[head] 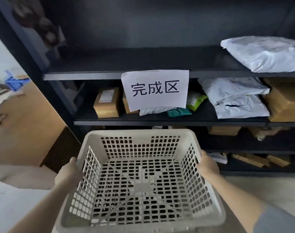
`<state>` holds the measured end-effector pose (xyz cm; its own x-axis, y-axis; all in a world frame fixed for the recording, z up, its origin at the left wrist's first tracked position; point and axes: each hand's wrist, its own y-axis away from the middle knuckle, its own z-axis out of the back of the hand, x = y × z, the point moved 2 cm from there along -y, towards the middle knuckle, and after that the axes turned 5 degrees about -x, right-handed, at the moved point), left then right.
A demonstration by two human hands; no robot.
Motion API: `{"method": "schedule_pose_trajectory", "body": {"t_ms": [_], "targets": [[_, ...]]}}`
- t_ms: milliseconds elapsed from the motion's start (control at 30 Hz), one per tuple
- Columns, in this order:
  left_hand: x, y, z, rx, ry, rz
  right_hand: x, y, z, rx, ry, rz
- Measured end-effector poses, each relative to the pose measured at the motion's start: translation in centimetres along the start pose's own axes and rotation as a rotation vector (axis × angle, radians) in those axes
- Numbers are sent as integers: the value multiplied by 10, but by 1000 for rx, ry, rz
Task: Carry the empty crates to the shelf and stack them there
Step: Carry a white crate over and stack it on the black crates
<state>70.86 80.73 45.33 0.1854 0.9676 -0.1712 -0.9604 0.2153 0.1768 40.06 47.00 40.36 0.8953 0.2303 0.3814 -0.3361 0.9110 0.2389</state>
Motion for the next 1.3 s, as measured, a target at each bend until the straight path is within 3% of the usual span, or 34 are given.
{"method": "schedule_pose_trajectory", "body": {"t_ms": [400,667,1300], "targets": [[17,-100,-54,92,40,1,49,7,-58,-24,-169,-185],[29,-121,-87,139,7,40,53,-11,-102,0,-199,-145],[35,-123,-98,199,23,14,46,-19,-121,-6,-22,-188]]}}
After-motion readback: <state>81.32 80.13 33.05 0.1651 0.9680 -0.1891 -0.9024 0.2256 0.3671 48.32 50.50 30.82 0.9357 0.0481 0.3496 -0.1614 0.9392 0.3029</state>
